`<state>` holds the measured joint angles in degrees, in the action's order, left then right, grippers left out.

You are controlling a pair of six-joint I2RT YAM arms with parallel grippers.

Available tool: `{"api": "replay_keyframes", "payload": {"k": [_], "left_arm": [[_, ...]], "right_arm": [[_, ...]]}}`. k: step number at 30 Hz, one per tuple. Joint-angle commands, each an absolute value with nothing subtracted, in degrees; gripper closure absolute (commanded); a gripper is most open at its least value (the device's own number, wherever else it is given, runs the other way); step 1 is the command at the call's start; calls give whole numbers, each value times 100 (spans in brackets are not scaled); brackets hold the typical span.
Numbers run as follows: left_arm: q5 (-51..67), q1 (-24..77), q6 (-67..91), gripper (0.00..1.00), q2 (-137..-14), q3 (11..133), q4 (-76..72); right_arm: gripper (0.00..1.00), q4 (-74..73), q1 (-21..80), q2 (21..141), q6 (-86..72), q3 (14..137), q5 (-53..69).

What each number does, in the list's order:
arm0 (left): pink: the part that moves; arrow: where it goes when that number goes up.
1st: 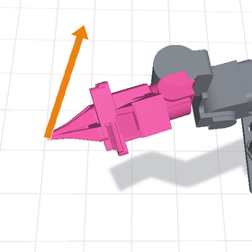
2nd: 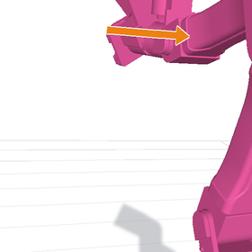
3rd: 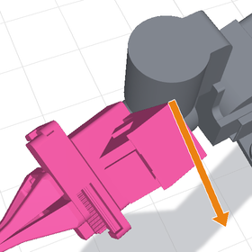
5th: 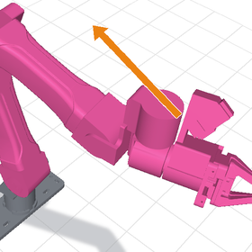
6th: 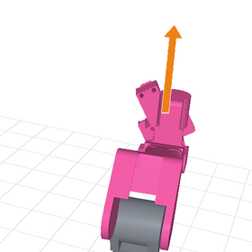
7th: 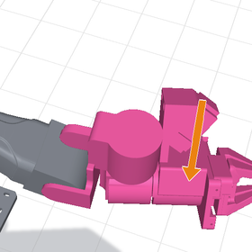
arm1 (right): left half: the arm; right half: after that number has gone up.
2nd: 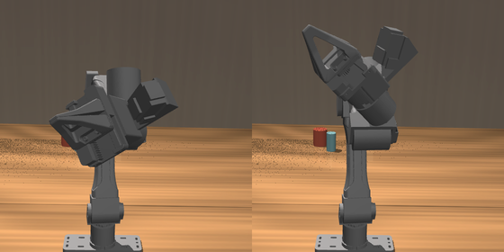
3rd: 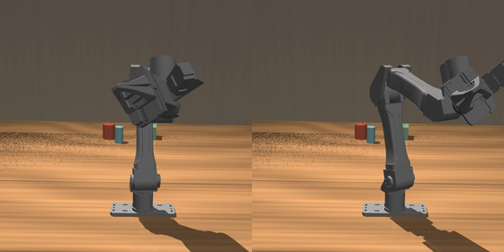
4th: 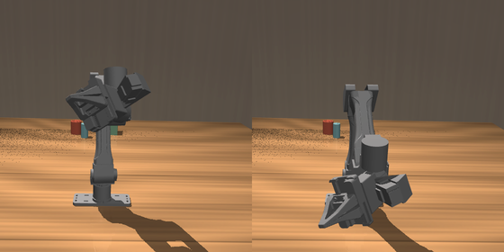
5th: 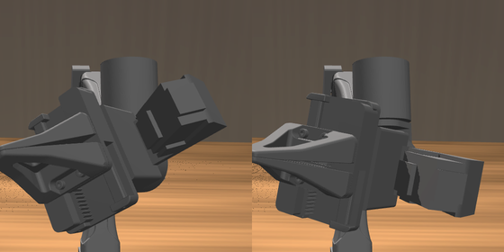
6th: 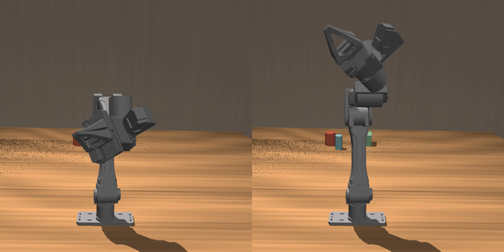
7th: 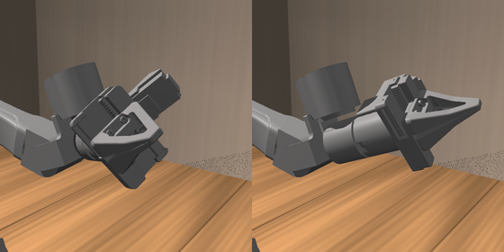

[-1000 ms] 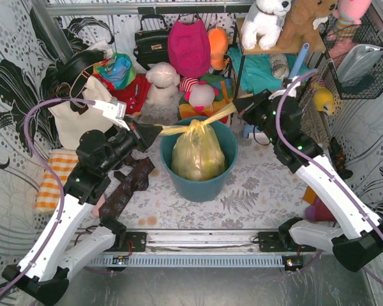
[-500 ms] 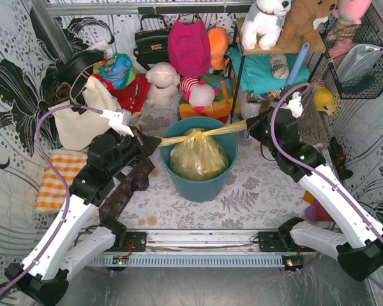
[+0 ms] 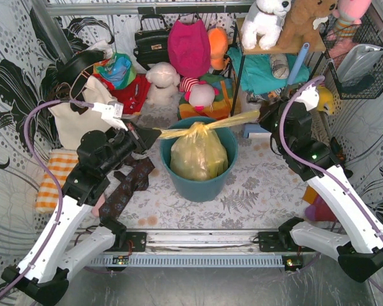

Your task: Tie the trash bag

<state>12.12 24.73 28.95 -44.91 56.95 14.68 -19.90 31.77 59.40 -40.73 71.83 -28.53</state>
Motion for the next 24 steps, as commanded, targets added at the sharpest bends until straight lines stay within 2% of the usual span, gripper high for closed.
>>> {"api": "replay_keyframes", "payload": {"k": [1, 6, 14, 21, 22, 24], "left_arm": [[438, 2430, 2919, 100, -4369, 5484, 1901], [452, 2432, 3085, 100, -4349, 5161, 1754], [1602, 2435, 3195, 100, -4641, 5667, 1065], [1381, 2431, 3234, 100, -4642, 5876, 1296], [1387, 2432, 3234, 94, -4667, 5862, 1366], [1420, 2434, 3239, 72, -4699, 5822, 1472]], "right_arm": [[100, -2330, 3074, 5792, -3791, 6911, -3772], [100, -2274, 3072, 5796, -3915, 6725, -3710], [100, -2171, 3070, 6058, -3673, 7569, -3384], [100, -2183, 3070, 5987, -3560, 7768, -3298], [100, -2171, 3073, 5965, -3571, 7698, -3262], [100, -2178, 3072, 5902, -3601, 7573, -3206]]}}
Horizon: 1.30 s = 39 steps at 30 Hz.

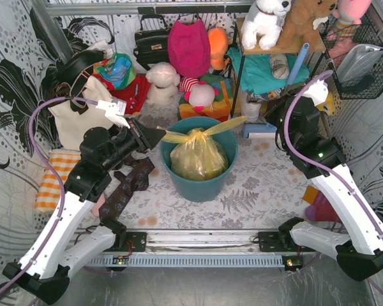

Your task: Tie the trash bag

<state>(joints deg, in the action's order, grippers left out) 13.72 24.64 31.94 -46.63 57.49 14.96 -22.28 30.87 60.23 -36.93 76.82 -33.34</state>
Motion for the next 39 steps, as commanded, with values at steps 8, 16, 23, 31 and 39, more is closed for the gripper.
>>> {"api": "replay_keyframes", "payload": {"k": [8, 16, 23, 31, 39], "left_arm": [[665, 2428, 2897, 37, -4391, 5914, 1975], [-1726, 2435, 2422, 26, -3949, 5702, 2032], [-2936, 2427, 1893, 11, -4227, 5088, 1274], [-2915, 1889, 2049, 0, -5113, 4364, 430], [-3441, 1241, 2017, 0, -5661, 3288, -812]], "right_arm": [[94, -2371, 3074, 5738, -3202, 7356, -3261], [42, -2638, 2825, 6414, -2167, 7811, -3465], [2, -2419, 1339, 6838, -1717, 7486, -2410], [3, -1107, -39, 6503, -1332, 5627, -1858], [3, 903, -141, 6678, -1404, 3536, -2625]]}}
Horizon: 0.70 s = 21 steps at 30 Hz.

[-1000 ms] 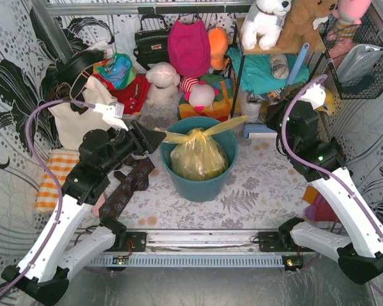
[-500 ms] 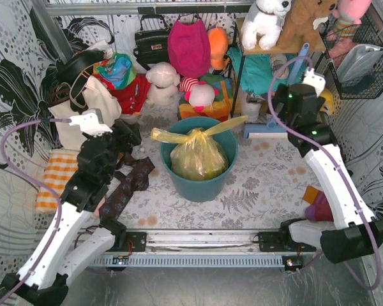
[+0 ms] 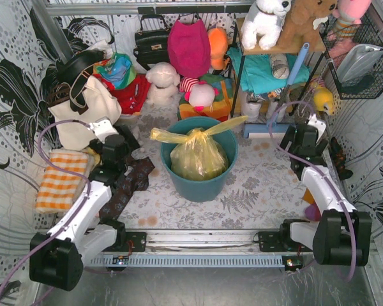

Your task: Tie the trash bag

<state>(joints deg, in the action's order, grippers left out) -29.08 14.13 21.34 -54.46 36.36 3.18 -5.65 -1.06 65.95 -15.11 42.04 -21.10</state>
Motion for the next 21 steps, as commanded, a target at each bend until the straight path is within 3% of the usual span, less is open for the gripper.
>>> {"api": "replay_keyframes", "payload": {"k": [1, 6, 10, 12, 20, 21], "left_arm": [[-3504, 1235, 1850, 1, -5769, 3105, -1052], [-3752, 1242, 1393, 4, -6063, 1947, -2912], [-3611, 1233, 892, 2, -6571, 952, -5317], [-3439, 1236, 782, 3, -6847, 1043, -5321], [-2604, 1192, 131, 0, -8163, 744, -7842], [-2503, 1158, 223, 0, -8132, 813, -7564]], "right_arm": [[3, 1195, -143, 6751, -1360, 3314, -2818], [3, 3032, -144, 7130, -873, 2283, -3320], [3, 4543, -141, 7562, -550, 1723, -2984], [3, 4797, -140, 7660, -387, 1709, -2775], [3, 6722, -6, 8476, 139, 1364, -974], [3, 6861, 78, 8534, 266, 1326, -869]]}}
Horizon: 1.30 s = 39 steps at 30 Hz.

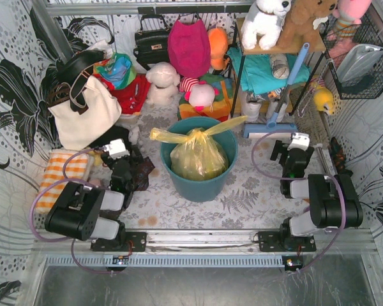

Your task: Tie the trash bag

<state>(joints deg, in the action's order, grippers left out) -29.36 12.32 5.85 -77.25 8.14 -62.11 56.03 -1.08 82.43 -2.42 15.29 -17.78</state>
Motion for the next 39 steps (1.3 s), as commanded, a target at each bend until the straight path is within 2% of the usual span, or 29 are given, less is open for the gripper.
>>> {"api": "replay_keyframes", "payload": {"k": [1, 7, 10, 39], "left_arm": [[-2287, 1030, 346, 0, -7981, 898, -7170], [-1355, 852, 140, 2, -8458, 794, -7859], [-1247, 777, 238, 2, -8401, 972, -7415], [-1343, 730, 324, 2, -8394, 1002, -7313]], "right_arm": [[3, 7066, 136, 8556, 362, 1260, -823], [3, 7487, 151, 8768, 441, 1081, -578], [3, 7542, 149, 8790, 424, 1084, -627], [3, 7510, 149, 8807, 356, 1105, -633]]}}
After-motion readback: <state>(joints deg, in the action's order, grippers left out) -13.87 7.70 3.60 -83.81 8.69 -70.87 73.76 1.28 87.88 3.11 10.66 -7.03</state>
